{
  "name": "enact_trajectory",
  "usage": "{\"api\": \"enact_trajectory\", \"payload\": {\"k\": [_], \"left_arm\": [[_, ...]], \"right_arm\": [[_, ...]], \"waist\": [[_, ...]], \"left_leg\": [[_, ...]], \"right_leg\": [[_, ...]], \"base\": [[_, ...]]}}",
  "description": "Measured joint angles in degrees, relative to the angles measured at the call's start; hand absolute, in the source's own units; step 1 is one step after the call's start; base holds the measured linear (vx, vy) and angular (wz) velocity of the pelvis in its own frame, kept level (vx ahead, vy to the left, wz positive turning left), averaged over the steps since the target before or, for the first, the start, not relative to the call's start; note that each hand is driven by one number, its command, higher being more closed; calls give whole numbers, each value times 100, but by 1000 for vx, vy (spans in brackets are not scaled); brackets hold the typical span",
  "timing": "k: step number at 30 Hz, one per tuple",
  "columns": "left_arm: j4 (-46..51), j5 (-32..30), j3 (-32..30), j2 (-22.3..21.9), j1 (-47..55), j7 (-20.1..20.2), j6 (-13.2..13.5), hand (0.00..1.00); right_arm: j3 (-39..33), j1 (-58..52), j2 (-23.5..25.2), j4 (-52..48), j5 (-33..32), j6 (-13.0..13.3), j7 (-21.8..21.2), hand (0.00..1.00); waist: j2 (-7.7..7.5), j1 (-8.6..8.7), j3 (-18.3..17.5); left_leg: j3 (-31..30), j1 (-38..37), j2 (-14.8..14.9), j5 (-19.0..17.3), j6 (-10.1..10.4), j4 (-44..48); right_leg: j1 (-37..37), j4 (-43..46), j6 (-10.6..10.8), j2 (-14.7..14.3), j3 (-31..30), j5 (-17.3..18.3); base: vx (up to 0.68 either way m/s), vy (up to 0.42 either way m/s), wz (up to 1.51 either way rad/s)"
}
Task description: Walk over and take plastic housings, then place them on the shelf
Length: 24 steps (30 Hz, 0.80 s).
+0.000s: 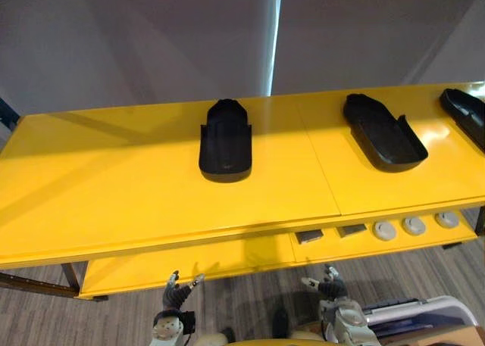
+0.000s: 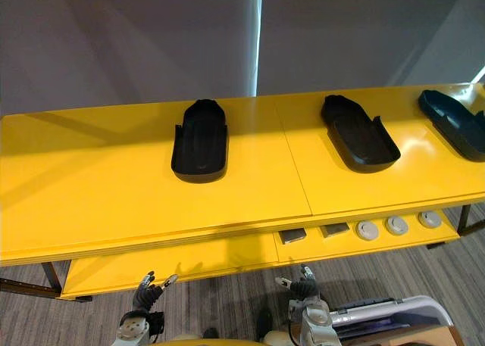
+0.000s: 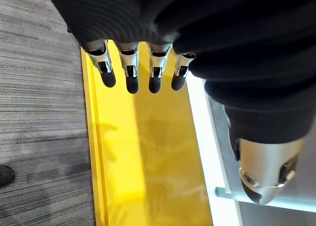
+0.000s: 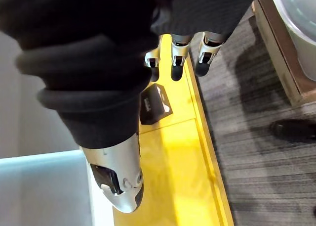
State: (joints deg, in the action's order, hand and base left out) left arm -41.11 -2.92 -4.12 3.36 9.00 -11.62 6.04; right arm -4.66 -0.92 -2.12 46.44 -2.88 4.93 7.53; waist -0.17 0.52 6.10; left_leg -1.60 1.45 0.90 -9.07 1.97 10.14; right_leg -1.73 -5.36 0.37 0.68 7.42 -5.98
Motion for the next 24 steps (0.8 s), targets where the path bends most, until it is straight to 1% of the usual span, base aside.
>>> {"api": "enact_trajectory", "payload": {"k": [2, 3, 4, 5, 6, 7, 8, 9, 10, 11, 12, 13, 14, 15, 16, 17, 18, 19, 20, 21, 22, 23, 24], "left_arm": [[1, 1, 0, -51, -24, -33, 2, 0], [3, 1, 2, -74, -54, -53, 2, 0], [13, 1, 5, -122, -161, -92, 3, 0], [49, 1, 5, -148, -225, -94, 13, 0], [89, 1, 6, -155, -249, -95, 19, 0], [173, 1, 8, -167, -293, -96, 79, 0], [260, 0, 6, -167, -313, -98, 101, 0], [280, 0, 6, -153, -341, -102, 125, 0], [328, -1, 3, -128, -394, -114, 132, 0], [336, -2, 5, -140, -427, -115, 136, 0], [335, -2, 4, -141, -428, -115, 140, 0], [334, -4, 2, -200, -395, -115, 139, 0], [333, -2, 5, -192, -342, -113, 136, 0], [332, -1, 0, -184, -285, -106, 131, 0], [332, -1, -5, -182, -278, -104, 131, 0], [331, 0, -10, -177, -279, -100, 131, 0], [331, 1, -14, -177, -274, -98, 130, 0], [325, 1, -18, -184, -273, -97, 121, 0], [327, 1, -22, -179, -282, -97, 121, 0], [269, 4, -50, -117, -331, -101, 120, 0], [2, 7, -32, -157, -414, -103, 76, 0], [-34, 8, 21, -156, -436, -100, 59, 0], [-42, 11, 107, -202, -337, -102, 60, 0]], "right_arm": [[-1, 89, -42, -24, 0, 13, 1, 0], [-2, 114, -48, -54, 0, 14, 0, 0], [-7, 141, -47, -188, 1, 22, 1, 0], [-5, 144, -15, -348, 5, 25, 1, 0], [-3, 162, 4, -436, 4, 25, 2, 0], [5, 193, 65, -621, 13, 26, 3, 0], [26, 290, 99, -733, 20, 25, 2, 0], [32, 339, 120, -746, 38, 20, 8, 0], [34, 396, 140, -750, 106, 0, 12, 0], [44, 393, 141, -740, 146, -14, 7, 0], [70, 393, 140, -728, 158, -40, 6, 0], [134, 388, 144, -731, 223, -88, -2, 0], [142, 372, 185, -731, 283, -88, -17, 0], [231, 349, 190, -733, 342, -82, -18, 0], [301, 325, 171, -733, 349, -77, -18, 0], [373, 272, 177, -711, 352, -76, -33, 0], [407, 261, 180, -683, 352, -77, -32, 0], [458, 265, 177, -626, 366, -83, -30, 0], [500, 296, 173, -594, 377, -83, -30, 0], [535, 467, 166, -434, 402, -75, -31, 0], [530, 680, 57, -219, 402, -81, -26, 0], [520, 697, 31, -202, 399, -89, -23, 0], [516, 619, -28, -214, 397, -86, -22, 0]], "waist": [[16, 13, 22], [13, 18, 38], [-2, 16, 111], [-34, 17, 147], [-53, 10, 169], [-94, 13, 218], [-121, -33, 252], [-179, -64, 293], [-230, -122, 355], [-195, -138, 400], [-166, -144, 419], [-204, -145, 425], [-189, -163, 434], [-189, -160, 429], [-198, -150, 422], [-212, -164, 412], [-227, -197, 404], [-287, -305, 361], [-357, -378, 307], [-463, -487, 230], [-322, -432, 300], [-325, -431, 296], [-289, -437, 283]], "left_leg": [[-301, 13, -43, -55, -5, 3], [-318, 14, -49, -84, -5, 16], [-283, 33, -77, -182, -72, 136], [-188, 134, -81, -292, -133, 336], [-82, 216, -78, -361, -146, 469], [184, 443, -88, -524, -221, 838], [451, 660, -64, -649, -293, 1117], [656, 726, -78, -668, -319, 1239], [1020, 809, 6, -611, -481, 1199], [1220, 834, 70, -555, -574, 1169], [1314, 841, 79, -539, -605, 1154], [1577, 721, 93, -478, -721, 1046], [1670, 631, 97, -457, -727, 989], [1751, 595, 94, -382, -748, 933], [1772, 609, 94, -339, -766, 915], [1771, 648, 93, -252, -761, 870], [1771, 687, 93, -209, -751, 858], [1848, 778, 90, -130, -711, 861], [1897, 885, 72, -89, -670, 871], [1891, 1135, 21, -13, -567, 913], [1692, 1209, 30, 163, -516, 872], [1517, 1185, 4, 258, -425, 821], [1267, 1038, 6, 341, -371, 744]], "right_leg": [[-179, 144, 11, -8, -174, -26], [-234, 208, 13, -10, -238, -26], [-345, 354, 33, -27, -408, -37], [-472, 463, 68, -48, -579, -59], [-564, 529, 93, -60, -688, -76], [-786, 631, 179, -106, -979, -153], [-965, 618, 286, -137, -1228, -202], [-1101, 612, 281, -117, -1257, -118], [-1235, 622, 400, -26, -1048, 42], [-1384, 886, 416, 69, -713, 107], [-1495, 1224, 370, 143, -497, 149], [-1645, 2613, 176, 376, -6, 629], [-1556, 3230, 164, 466, 62, 1023], [-1269, 3812, 296, 524, 61, 1564], [-1099, 3935, 322, 546, 81, 1737], [-719, 3996, 376, 577, 188, 1992], [-505, 3919, 416, 592, 257, 2080], [-93, 3398, 478, 587, 301, 2159], [64, 2973, 469, 582, 259, 2193], [186, 2120, 356, 539, 166, 2260], [260, 1807, 253, 435, 194, 2102], [296, 1751, 248, 441, 173, 2086], [398, 1711, 207, 399, 117, 2014]], "base": [[-46, -2, -49], [-77, 53, -56], [-104, 84, -65], [-133, 92, -75], [-180, 105, -100], [-232, 125, -119], [-255, 141, -128], [-288, 126, -137], [-280, 98, -115], [-264, 88, -99], [-211, 104, -77], [-167, 119, -73], [-177, 111, -76], [-138, 59, -38], [-135, 3, -17], [-104, -22, -1], [-152, -69, -12], [-129, -82, -28], [-138, -101, -57], [-184, -127, -42], [-190, -121, -25], [-208, -158, -5], [-115, -103, -20]]}}
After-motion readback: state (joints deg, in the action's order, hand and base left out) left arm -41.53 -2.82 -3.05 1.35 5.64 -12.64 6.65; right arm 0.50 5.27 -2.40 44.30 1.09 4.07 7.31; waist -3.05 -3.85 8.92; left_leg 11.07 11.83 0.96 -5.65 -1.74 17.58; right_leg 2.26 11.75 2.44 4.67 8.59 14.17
